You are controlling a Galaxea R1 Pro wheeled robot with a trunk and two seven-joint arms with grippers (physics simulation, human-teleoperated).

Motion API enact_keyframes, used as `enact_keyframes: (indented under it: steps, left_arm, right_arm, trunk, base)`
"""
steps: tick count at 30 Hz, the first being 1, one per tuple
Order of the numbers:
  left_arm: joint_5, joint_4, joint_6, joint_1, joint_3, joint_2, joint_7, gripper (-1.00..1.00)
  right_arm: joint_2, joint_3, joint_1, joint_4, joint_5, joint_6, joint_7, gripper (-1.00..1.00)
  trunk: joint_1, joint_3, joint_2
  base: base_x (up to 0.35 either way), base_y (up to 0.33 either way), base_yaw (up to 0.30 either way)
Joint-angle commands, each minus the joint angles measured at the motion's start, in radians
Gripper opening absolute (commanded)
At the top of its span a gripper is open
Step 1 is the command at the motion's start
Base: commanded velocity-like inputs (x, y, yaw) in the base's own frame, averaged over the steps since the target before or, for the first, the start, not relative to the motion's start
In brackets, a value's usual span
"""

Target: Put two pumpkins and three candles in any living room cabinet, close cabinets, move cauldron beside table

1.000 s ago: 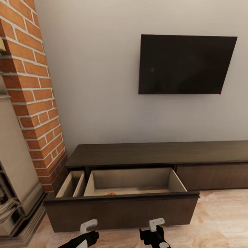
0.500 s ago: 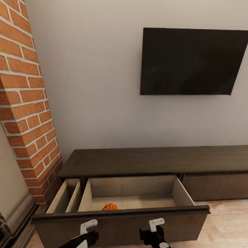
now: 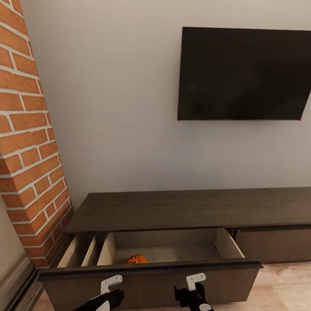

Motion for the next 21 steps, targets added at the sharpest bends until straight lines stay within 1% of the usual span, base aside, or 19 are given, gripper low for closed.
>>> enact_keyframes:
  steps: [1,5,16,21]
  left_arm:
    - [0.006,0.0,-0.002,-0.001,0.001,0.0,0.003,1.0]
    - [0.006,0.0,-0.001,-0.001,0.001,0.0,0.004,1.0]
    - [0.005,0.0,0.001,-0.001,0.001,-0.002,0.004,1.0]
    - [0.005,0.0,0.002,-0.001,0.0,-0.002,0.004,1.0]
  right_arm:
    - [0.0,0.009,-0.001,0.001,-0.01,-0.003,-0.002,1.0]
    - [-0.001,0.008,-0.001,0.001,-0.009,-0.003,-0.003,1.0]
    - [-0.001,0.008,-0.001,0.001,-0.008,-0.003,-0.004,1.0]
    - [-0.001,0.008,-0.001,0.001,-0.008,-0.002,-0.003,1.0]
  trunk:
    - [0.0,-0.001,0.0]
    - [0.0,-0.001,0.0]
    - [0.0,-0.001,0.0]
    - [0.0,-0.001,0.0]
  base:
    - [0.021,0.0,0.0]
    - [0.052,0.0,0.0]
    - [0.255,0.0,0.0]
    - [0.053,0.0,0.0]
